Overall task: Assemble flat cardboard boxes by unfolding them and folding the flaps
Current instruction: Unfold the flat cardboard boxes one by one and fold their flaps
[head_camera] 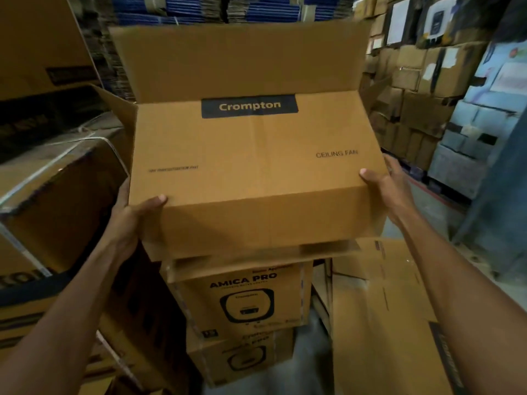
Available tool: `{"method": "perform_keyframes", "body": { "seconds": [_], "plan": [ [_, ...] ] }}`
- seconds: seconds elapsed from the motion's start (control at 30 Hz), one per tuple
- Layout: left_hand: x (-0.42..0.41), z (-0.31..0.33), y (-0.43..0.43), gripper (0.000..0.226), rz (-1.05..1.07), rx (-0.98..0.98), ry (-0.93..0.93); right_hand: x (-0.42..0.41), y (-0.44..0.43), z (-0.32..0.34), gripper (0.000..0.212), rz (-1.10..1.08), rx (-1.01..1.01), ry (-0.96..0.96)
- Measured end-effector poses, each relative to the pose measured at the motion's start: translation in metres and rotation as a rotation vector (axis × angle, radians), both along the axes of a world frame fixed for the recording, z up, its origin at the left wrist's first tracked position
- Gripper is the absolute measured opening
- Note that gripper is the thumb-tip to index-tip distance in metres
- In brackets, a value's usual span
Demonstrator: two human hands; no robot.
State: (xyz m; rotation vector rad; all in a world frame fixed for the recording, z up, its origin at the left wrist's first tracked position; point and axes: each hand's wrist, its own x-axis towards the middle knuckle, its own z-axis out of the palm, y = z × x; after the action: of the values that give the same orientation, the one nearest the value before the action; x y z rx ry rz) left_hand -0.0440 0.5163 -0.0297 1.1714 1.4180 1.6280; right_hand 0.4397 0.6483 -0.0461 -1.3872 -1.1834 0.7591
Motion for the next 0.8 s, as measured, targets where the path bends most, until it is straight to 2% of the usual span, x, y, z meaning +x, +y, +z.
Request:
{"method": "perform_keyframes", "body": {
  "seconds": [0.13, 0.23, 0.37, 0.5, 0.7, 0.8],
  "plan": [
    [-0.001, -0.003, -0.007, 0.085, 0.008, 0.018, -0.038, -0.006, 0.004, 0.014, 0.073, 0.0, 0.013, 0.0],
    [-0.003, -0.011, -0.007, 0.078, 0.022, 0.025, -0.092, -0.006, 0.005, 0.011, 0.072, 0.064, -0.002, 0.08],
    [-0.002, -0.033, -0.005, 0.083, -0.052, -0.054, -0.114, -0.004, 0.004, -0.015, 0.084, 0.219, -0.102, 0.195],
    [0.009, -0.049, 0.009, 0.08, -0.022, -0.121, -0.148, -0.007, 0.01, -0.029, 0.07, 0.274, -0.197, 0.235],
    [-0.012, -0.042, 0.015, 0.078, 0.05, -0.214, -0.118, -0.021, 0.025, -0.016, 0.058, 0.228, -0.168, 0.191],
    [-0.018, -0.053, 0.011, 0.091, 0.04, -0.274, -0.097, -0.029, 0.023, -0.028, 0.061, 0.17, -0.112, 0.25]
  ]
}}
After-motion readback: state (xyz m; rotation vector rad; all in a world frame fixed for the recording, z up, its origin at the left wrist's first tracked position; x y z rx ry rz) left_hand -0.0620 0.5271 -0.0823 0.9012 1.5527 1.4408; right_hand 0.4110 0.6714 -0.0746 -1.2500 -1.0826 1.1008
